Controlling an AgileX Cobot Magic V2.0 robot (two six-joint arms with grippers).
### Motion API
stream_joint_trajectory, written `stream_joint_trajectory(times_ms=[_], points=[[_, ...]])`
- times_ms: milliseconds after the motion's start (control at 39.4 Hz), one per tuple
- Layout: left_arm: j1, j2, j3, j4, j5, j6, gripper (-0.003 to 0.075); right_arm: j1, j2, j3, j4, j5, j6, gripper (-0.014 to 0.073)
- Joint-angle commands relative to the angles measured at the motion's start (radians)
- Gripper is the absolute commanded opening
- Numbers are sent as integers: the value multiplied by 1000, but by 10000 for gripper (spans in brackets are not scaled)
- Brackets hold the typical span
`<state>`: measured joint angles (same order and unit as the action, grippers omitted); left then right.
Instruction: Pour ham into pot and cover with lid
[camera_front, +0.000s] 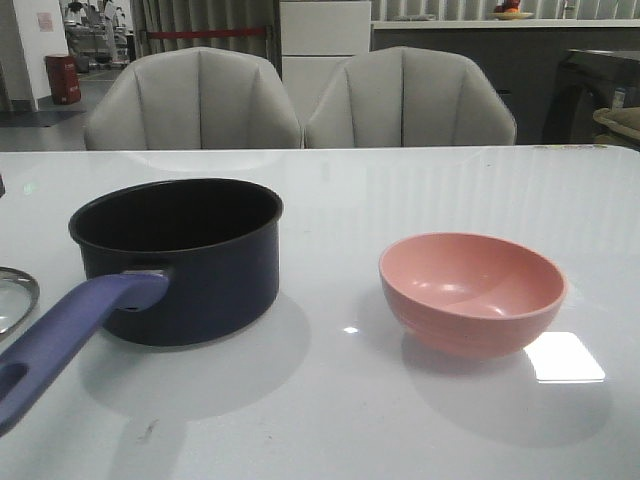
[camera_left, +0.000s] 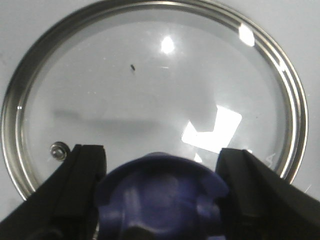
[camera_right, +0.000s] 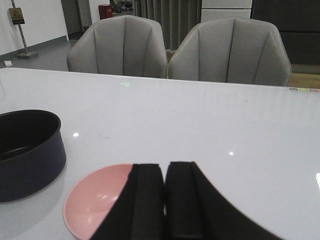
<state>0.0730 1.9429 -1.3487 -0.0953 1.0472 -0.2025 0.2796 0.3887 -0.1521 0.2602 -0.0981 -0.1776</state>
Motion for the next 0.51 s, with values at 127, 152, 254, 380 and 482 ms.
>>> stream_joint_trajectory(times_ms=[127, 152, 254, 380, 482], points=[[0, -44, -21, -16, 25, 11, 174, 0, 2, -26, -5, -73, -6, 153], [0, -50, -21, -16, 25, 15, 174, 0, 2, -26, -5, -73, -6, 153], [0, -72, -21, -16, 23, 36, 174, 0, 2, -26, -5, -73, -6, 153], [0, -104, -22, -16, 25, 53, 174, 0, 2, -26, -5, -73, -6, 153], [0, -131, -36, -16, 37, 66, 174, 0, 2, -26, -5, -73, -6, 153]])
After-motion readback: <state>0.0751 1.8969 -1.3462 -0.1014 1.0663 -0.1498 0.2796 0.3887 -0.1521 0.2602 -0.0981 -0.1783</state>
